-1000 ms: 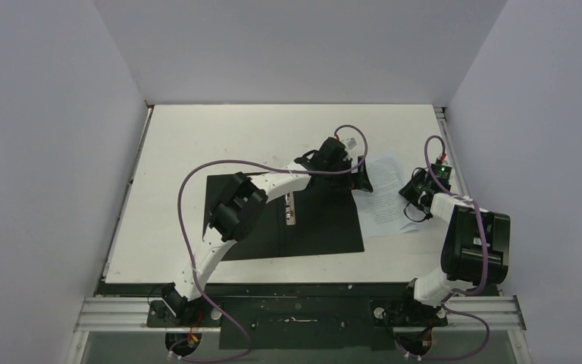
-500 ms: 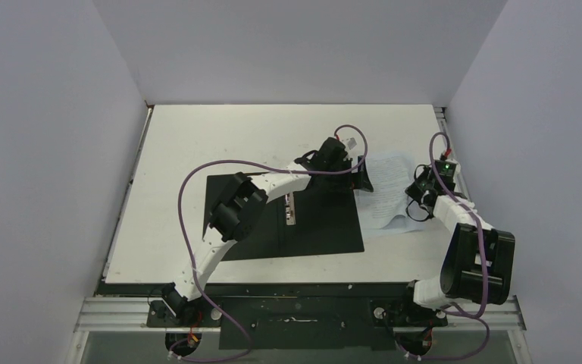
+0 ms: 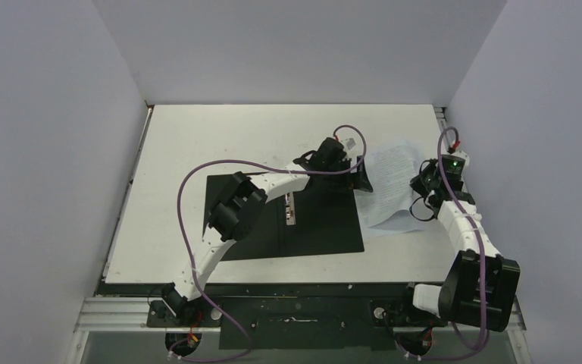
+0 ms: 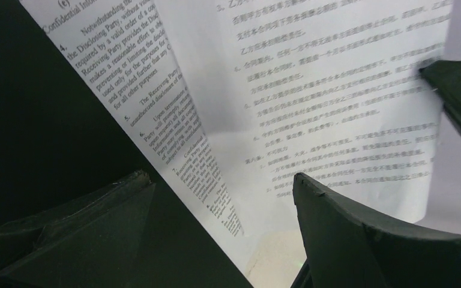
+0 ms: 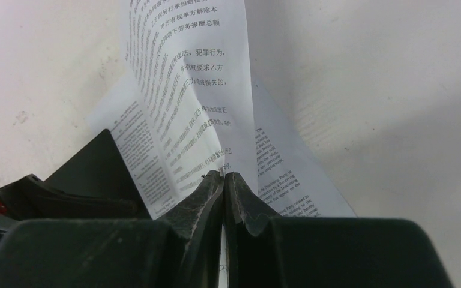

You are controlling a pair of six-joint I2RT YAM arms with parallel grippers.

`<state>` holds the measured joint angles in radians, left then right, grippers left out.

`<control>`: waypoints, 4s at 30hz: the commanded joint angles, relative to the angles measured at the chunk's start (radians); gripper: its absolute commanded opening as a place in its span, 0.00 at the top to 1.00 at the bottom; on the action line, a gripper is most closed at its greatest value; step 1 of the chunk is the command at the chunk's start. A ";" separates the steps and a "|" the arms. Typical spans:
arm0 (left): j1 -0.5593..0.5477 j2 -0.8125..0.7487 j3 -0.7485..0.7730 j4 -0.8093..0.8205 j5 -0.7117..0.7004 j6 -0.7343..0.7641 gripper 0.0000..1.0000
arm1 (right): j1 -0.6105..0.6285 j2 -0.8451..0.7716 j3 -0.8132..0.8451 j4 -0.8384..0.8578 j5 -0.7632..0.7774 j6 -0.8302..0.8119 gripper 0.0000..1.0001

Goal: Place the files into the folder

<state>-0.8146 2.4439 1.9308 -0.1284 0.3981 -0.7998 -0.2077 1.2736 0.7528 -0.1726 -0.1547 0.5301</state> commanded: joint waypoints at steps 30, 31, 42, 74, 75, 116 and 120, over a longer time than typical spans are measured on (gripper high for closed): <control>0.187 -0.587 -0.517 0.438 0.175 -0.220 0.13 | 0.046 -0.274 0.163 0.163 -0.502 0.293 0.95; 0.193 -0.604 -0.536 0.447 0.174 -0.222 0.13 | 0.065 -0.277 0.160 0.199 -0.508 0.312 0.95; 0.234 -0.767 -0.774 0.698 0.211 -0.376 0.15 | 0.272 -0.272 0.111 0.362 -0.470 0.429 0.95; 0.284 -1.060 -1.061 0.867 0.231 -0.327 1.00 | 0.393 -0.376 -0.006 0.368 -0.452 0.407 0.90; 0.285 -1.069 -1.067 0.876 0.239 -0.326 1.00 | 0.394 -0.380 -0.007 0.362 -0.449 0.388 0.86; 0.272 -1.404 -1.119 0.865 0.534 -0.341 1.00 | 0.442 -0.500 -0.172 1.099 -0.766 0.766 0.06; 0.272 -1.401 -1.120 0.857 0.522 -0.333 1.00 | 0.489 -0.500 -0.153 1.107 -0.789 0.765 0.02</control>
<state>-0.5381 1.0431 0.8028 0.6453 0.9211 -1.1210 0.2436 0.7708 0.5846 0.7994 -0.9001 1.2591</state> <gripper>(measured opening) 0.007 0.964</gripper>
